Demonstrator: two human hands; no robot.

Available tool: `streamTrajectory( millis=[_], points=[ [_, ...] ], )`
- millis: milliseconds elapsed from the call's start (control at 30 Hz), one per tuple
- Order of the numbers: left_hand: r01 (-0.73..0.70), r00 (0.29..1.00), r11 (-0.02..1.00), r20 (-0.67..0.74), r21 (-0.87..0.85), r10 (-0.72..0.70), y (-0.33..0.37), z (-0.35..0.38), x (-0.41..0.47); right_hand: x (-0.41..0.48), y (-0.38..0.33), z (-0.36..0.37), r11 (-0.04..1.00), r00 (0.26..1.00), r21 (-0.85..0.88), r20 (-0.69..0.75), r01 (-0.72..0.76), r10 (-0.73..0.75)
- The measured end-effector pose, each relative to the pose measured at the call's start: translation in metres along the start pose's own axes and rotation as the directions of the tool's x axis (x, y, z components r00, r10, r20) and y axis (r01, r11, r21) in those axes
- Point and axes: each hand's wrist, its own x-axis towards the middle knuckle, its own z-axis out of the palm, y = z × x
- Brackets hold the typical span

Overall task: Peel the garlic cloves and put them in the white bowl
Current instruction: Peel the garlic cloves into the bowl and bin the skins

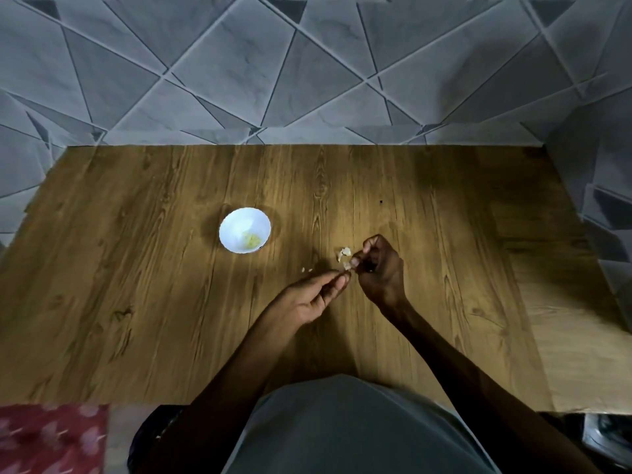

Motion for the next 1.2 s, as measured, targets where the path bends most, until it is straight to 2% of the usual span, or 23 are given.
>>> streamTrajectory(
  millis=[33, 100, 167, 200, 233, 267, 300, 333, 367, 400, 433, 467, 500, 533, 567, 600, 633, 667, 767, 933, 1067, 1200],
  points=[
    [0.067, 0.998, 0.995, 0.003, -0.073, -0.067, 0.002, 0.001, -0.003, 0.0, 0.0, 0.001, 0.997, 0.997, -0.018, -0.011, 0.071, -0.071],
    [0.082, 0.997, 0.991, 0.017, -0.102, -0.08, 0.003, 0.003, -0.006, 0.0, 0.001, 0.001, 0.993, 0.993, -0.034, -0.026, 0.114, -0.115],
    [-0.049, 0.999, 0.998, 0.003, 0.04, 0.048, -0.003, 0.004, -0.006, 0.001, 0.004, 0.002, 0.998, 0.999, -0.048, -0.028, 0.03, -0.032],
    [-0.193, 0.98, 0.957, -0.003, 0.217, 0.198, -0.008, 0.003, -0.004, 0.001, 0.005, 0.002, 0.997, 0.998, -0.049, -0.025, -0.055, 0.053],
    [-0.35, 0.928, 0.825, 0.04, 0.444, 0.371, -0.011, -0.001, 0.0, 0.002, 0.006, 0.002, 0.986, 0.986, -0.009, -0.011, -0.168, 0.167],
    [-0.477, 0.842, 0.604, 0.135, 0.639, 0.523, -0.013, -0.006, 0.004, 0.002, 0.007, 0.003, 0.954, 0.958, 0.093, 0.032, -0.286, 0.284],
    [-0.551, 0.747, 0.369, 0.244, 0.749, 0.619, -0.015, -0.01, 0.007, 0.002, 0.008, 0.003, 0.893, 0.919, 0.22, 0.098, -0.393, 0.381],
    [-0.579, 0.675, 0.204, 0.324, 0.789, 0.663, -0.015, -0.012, 0.009, 0.003, 0.007, 0.002, 0.811, 0.873, 0.323, 0.162, -0.488, 0.461],
    [-0.587, 0.63, 0.112, 0.366, 0.802, 0.685, -0.015, -0.014, 0.011, 0.005, 0.005, 0.002, 0.739, 0.822, 0.361, 0.211, -0.569, 0.53],
    [-0.588, 0.608, 0.068, 0.384, 0.806, 0.695, -0.016, -0.015, 0.011, 0.006, 0.001, 0.001, 0.689, 0.775, 0.358, 0.248, -0.631, 0.581],
    [-0.585, 0.616, 0.085, 0.373, 0.807, 0.694, -0.017, -0.015, 0.011, 0.008, 0.0, 0.001, 0.662, 0.745, 0.342, 0.268, -0.667, 0.611],
    [-0.582, 0.658, 0.191, 0.32, 0.79, 0.681, -0.018, -0.015, 0.011, 0.008, -0.001, 0.001, 0.654, 0.734, 0.334, 0.278, -0.679, 0.62],
    [-0.563, 0.737, 0.39, 0.229, 0.728, 0.636, -0.018, -0.014, 0.01, 0.007, 0.0, 0.001, 0.662, 0.744, 0.341, 0.273, -0.668, 0.61],
    [-0.506, 0.828, 0.631, 0.128, 0.588, 0.545, -0.017, -0.013, 0.008, 0.006, 0.002, 0.002, 0.716, 0.784, 0.32, 0.232, -0.62, 0.576],
    [-0.405, 0.906, 0.82, 0.057, 0.405, 0.419, -0.015, -0.011, 0.006, 0.006, 0.006, 0.002, 0.804, 0.842, 0.251, 0.151, -0.539, 0.517],
    [-0.303, 0.95, 0.915, 0.014, 0.266, 0.311, -0.013, -0.01, 0.005, 0.006, 0.009, 0.001, 0.881, 0.895, 0.157, 0.074, -0.446, 0.44],
    [-0.245, 0.968, 0.943, -0.002, 0.223, 0.252, -0.012, -0.013, 0.006, 0.006, 0.014, 0.0, 0.931, 0.935, 0.083, 0.025, -0.355, 0.354],
    [-0.238, 0.969, 0.936, 0.0, 0.26, 0.247, -0.012, -0.015, 0.006, 0.007, 0.016, -0.001, 0.959, 0.96, 0.029, 0.011, -0.281, 0.281],
    [-0.348, 0.931, 0.818, 0.062, 0.459, 0.361, -0.015, -0.021, 0.007, 0.011, 0.025, -0.006, 0.974, 0.985, -0.176, 0.074, -0.141, 0.156],
    [-0.433, 0.88, 0.713, 0.089, 0.551, 0.466, -0.016, -0.023, 0.013, 0.012, 0.034, -0.01, 0.91, 0.966, -0.413, 0.213, -0.043, 0.143],
    [-0.447, 0.868, 0.672, 0.105, 0.591, 0.486, -0.016, -0.019, 0.015, 0.008, 0.03, -0.014, 0.879, 0.968, -0.477, 0.208, -0.022, 0.138],
    [-0.433, 0.875, 0.674, 0.1, 0.599, 0.473, -0.013, -0.015, 0.016, 0.007, 0.02, -0.018, 0.922, 0.978, -0.386, 0.198, 0.014, 0.068]
  ],
)
